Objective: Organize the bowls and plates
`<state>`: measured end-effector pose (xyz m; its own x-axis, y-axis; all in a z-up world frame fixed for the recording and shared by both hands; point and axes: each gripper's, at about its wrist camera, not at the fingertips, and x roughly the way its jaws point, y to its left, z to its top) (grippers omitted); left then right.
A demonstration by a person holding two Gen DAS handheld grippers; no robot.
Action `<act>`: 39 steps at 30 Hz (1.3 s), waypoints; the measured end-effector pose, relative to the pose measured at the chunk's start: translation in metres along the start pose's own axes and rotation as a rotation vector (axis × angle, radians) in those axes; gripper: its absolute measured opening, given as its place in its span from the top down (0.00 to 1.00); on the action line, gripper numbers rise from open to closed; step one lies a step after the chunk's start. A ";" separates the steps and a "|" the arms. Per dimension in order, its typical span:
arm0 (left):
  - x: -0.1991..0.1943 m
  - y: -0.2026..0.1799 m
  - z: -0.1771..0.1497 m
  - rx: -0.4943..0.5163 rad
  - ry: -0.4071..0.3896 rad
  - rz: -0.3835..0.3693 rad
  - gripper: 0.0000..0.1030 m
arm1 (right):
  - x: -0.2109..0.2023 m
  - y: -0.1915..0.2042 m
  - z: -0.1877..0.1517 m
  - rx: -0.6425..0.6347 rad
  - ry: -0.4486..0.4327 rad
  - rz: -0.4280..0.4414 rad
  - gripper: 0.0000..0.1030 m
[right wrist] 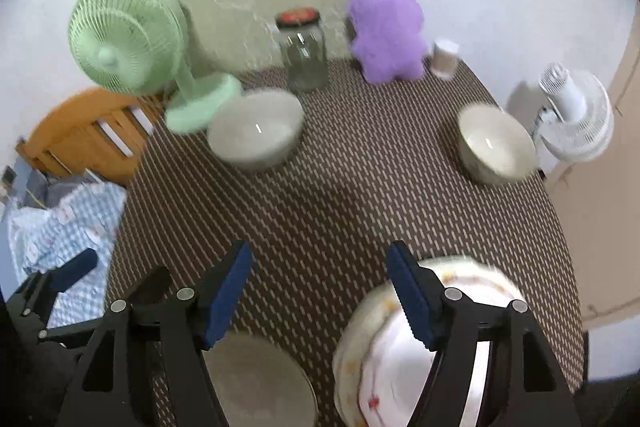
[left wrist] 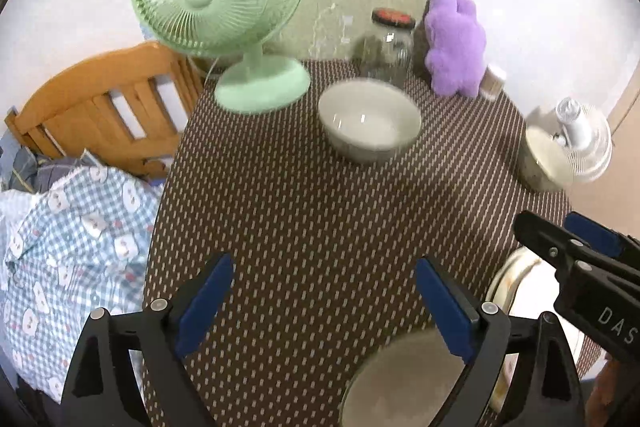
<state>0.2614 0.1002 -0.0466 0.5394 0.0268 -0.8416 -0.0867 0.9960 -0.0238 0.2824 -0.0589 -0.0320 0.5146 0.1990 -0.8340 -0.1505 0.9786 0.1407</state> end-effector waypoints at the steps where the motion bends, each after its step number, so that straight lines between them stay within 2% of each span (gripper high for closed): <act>1: 0.001 -0.001 0.006 -0.004 -0.009 -0.005 0.09 | 0.002 0.002 0.007 -0.006 -0.008 0.006 0.29; 10: 0.026 -0.005 0.053 -0.017 -0.053 0.024 0.13 | 0.038 0.001 0.062 0.010 -0.020 0.040 0.29; 14: 0.042 -0.004 0.067 -0.035 -0.039 0.012 0.24 | 0.059 -0.001 0.082 0.008 -0.020 0.038 0.29; 23: 0.076 -0.005 0.101 -0.038 -0.031 0.072 0.26 | 0.096 -0.001 0.113 -0.014 -0.033 0.018 0.29; 28: 0.097 -0.003 0.113 -0.035 -0.028 0.079 0.27 | 0.118 0.003 0.125 -0.017 -0.026 0.019 0.36; 33: 0.120 0.001 0.116 -0.035 -0.015 0.092 0.36 | 0.143 0.008 0.128 -0.026 -0.009 0.013 0.38; 39: 0.141 0.005 0.113 -0.042 0.008 0.088 0.51 | 0.168 0.013 0.128 -0.025 0.021 0.011 0.47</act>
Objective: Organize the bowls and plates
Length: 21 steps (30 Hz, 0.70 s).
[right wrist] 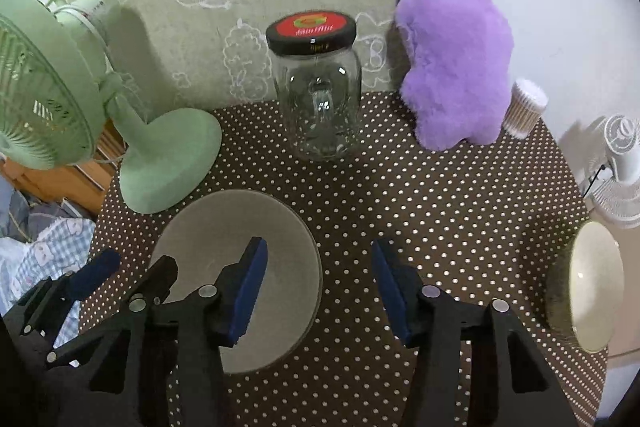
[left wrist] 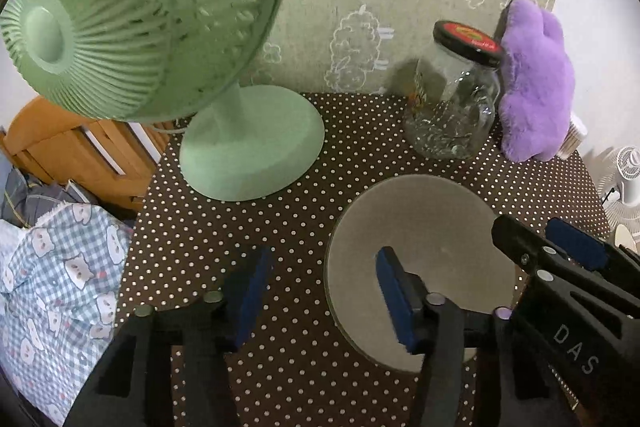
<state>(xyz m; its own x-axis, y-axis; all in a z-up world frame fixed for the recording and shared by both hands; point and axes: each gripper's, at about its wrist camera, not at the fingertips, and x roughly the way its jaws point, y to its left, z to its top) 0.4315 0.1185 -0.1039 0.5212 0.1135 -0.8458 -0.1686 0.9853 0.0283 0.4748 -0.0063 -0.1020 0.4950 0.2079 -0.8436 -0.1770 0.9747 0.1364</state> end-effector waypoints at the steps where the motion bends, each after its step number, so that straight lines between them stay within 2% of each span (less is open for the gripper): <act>1: 0.003 -0.001 0.000 0.001 0.006 0.011 0.53 | 0.004 0.000 0.000 0.002 0.005 0.000 0.50; 6: 0.012 -0.002 0.004 -0.004 0.003 0.039 0.60 | 0.021 0.003 -0.004 0.003 0.044 -0.005 0.69; 14: 0.027 -0.005 0.005 0.013 0.033 0.029 0.67 | 0.026 0.003 -0.003 0.002 0.031 -0.009 0.70; 16: 0.031 -0.004 0.005 0.008 0.041 0.025 0.69 | 0.028 0.004 -0.002 0.001 0.034 -0.002 0.82; 21: 0.037 -0.005 0.005 0.007 0.055 -0.011 0.76 | 0.030 0.005 -0.001 -0.009 0.039 0.009 0.85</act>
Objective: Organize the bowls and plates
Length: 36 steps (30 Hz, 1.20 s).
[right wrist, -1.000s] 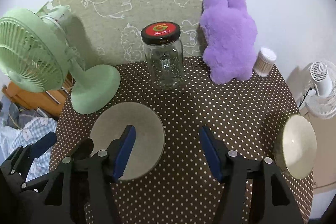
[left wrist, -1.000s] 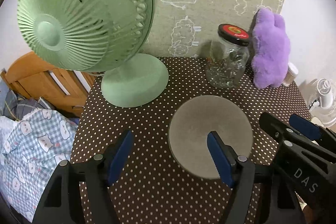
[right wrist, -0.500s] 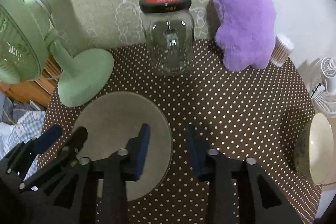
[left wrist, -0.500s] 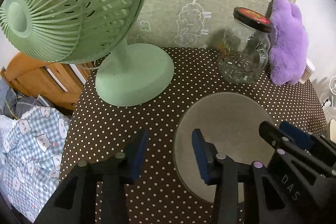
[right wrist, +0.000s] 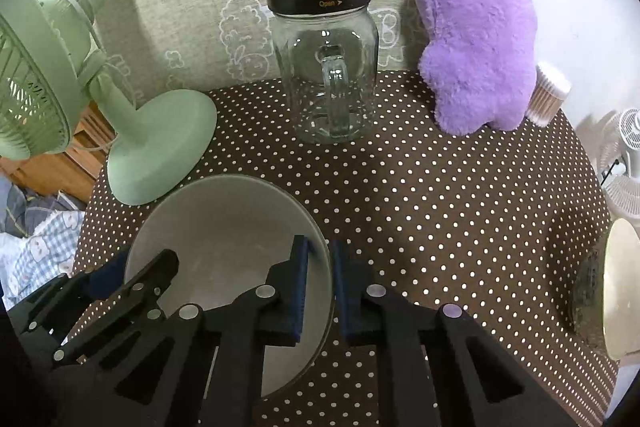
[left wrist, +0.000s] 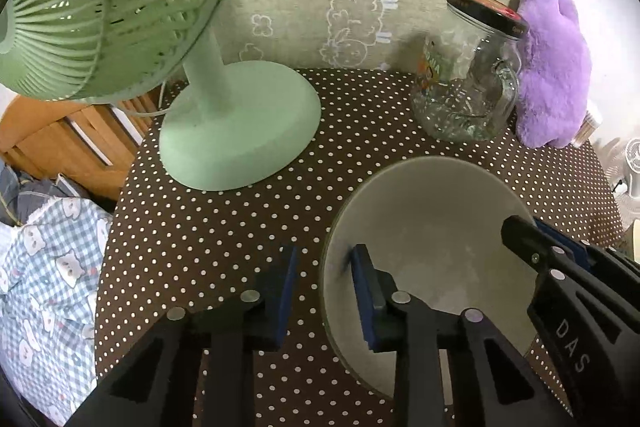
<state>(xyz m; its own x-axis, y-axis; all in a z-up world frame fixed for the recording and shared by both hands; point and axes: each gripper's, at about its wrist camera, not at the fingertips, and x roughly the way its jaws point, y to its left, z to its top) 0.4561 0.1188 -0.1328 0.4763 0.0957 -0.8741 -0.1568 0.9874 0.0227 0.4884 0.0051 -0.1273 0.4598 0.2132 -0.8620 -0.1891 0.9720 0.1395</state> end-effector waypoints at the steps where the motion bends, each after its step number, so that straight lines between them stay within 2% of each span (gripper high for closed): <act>1: 0.000 0.000 0.000 -0.001 0.000 -0.007 0.78 | 0.000 -0.001 0.000 -0.002 0.001 0.002 0.85; 4: -0.002 0.000 0.001 -0.009 0.003 -0.047 0.79 | -0.002 -0.003 0.001 0.005 0.000 0.031 0.87; 16: -0.001 -0.004 -0.001 0.016 0.000 -0.023 0.78 | -0.001 -0.004 0.002 -0.001 0.009 0.032 0.86; 20: 0.005 -0.009 -0.003 0.039 -0.001 0.002 0.69 | 0.000 -0.001 0.003 -0.020 0.003 0.025 0.85; 26: 0.001 -0.011 -0.002 0.038 -0.023 0.019 0.63 | 0.003 -0.002 0.006 -0.014 0.014 0.029 0.83; 31: -0.003 -0.002 0.002 0.018 -0.038 0.042 0.48 | 0.004 -0.005 0.006 -0.004 0.028 0.007 0.71; 36: 0.000 0.003 0.002 0.020 -0.031 0.047 0.45 | 0.013 -0.005 0.004 0.005 0.056 0.008 0.68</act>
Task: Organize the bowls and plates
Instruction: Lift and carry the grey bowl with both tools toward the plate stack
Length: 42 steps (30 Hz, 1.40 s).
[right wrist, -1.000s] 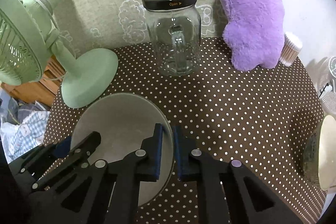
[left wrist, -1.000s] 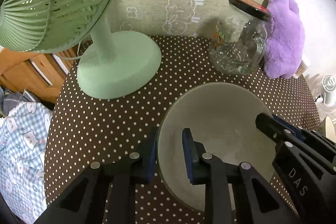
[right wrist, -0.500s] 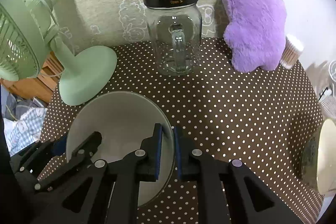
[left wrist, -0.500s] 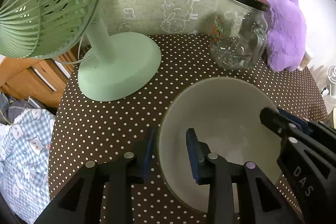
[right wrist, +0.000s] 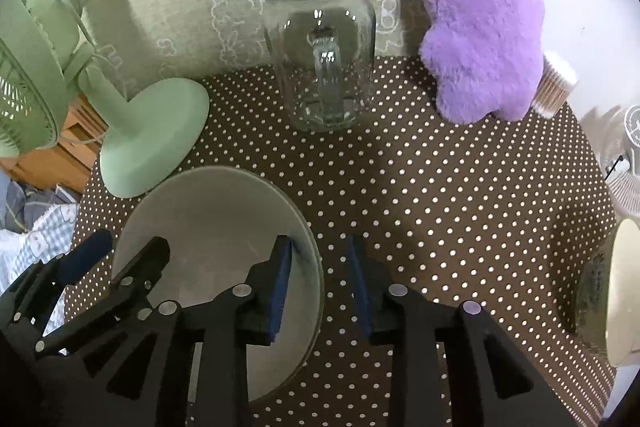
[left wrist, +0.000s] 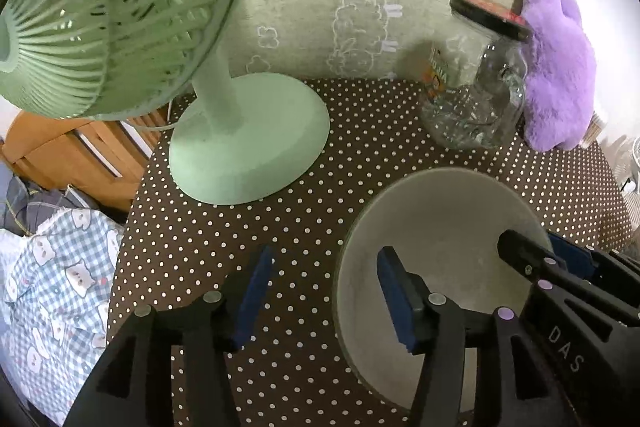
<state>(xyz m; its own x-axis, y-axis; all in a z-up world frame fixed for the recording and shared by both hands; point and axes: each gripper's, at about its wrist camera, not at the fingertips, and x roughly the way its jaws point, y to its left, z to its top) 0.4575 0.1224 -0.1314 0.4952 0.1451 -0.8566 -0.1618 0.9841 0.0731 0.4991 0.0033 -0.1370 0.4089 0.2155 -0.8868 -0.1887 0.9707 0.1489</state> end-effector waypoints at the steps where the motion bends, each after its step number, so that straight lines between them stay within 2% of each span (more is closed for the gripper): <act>1: 0.004 0.000 0.000 0.002 0.009 -0.005 0.46 | 0.002 0.000 -0.001 0.001 0.003 0.010 0.68; 3: 0.010 -0.002 -0.002 0.007 0.024 -0.022 0.54 | 0.004 0.002 -0.001 0.001 0.002 0.020 0.69; 4: 0.011 -0.002 -0.002 0.009 0.028 -0.026 0.62 | 0.005 0.003 -0.001 -0.003 0.003 0.018 0.71; 6: 0.013 -0.003 -0.002 0.001 0.034 -0.046 0.66 | 0.006 0.003 -0.001 -0.006 0.005 0.029 0.81; 9: 0.014 -0.003 -0.001 -0.017 0.052 -0.103 0.75 | 0.006 0.001 0.000 0.008 0.014 0.057 0.83; 11: 0.012 -0.003 0.000 -0.033 0.062 -0.137 0.74 | 0.004 -0.001 0.001 0.029 0.023 0.080 0.85; 26: 0.003 -0.006 -0.006 -0.025 0.075 -0.150 0.75 | -0.015 -0.003 -0.018 0.026 0.031 0.081 0.84; 42: -0.058 0.000 -0.036 -0.015 0.057 -0.151 0.75 | -0.070 0.001 -0.048 0.025 0.023 0.081 0.84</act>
<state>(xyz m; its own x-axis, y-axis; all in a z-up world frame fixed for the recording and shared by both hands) 0.3978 0.1097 -0.0999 0.4660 -0.0111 -0.8847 -0.1024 0.9925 -0.0664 0.4275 -0.0160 -0.0959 0.3721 0.2910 -0.8814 -0.1980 0.9526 0.2309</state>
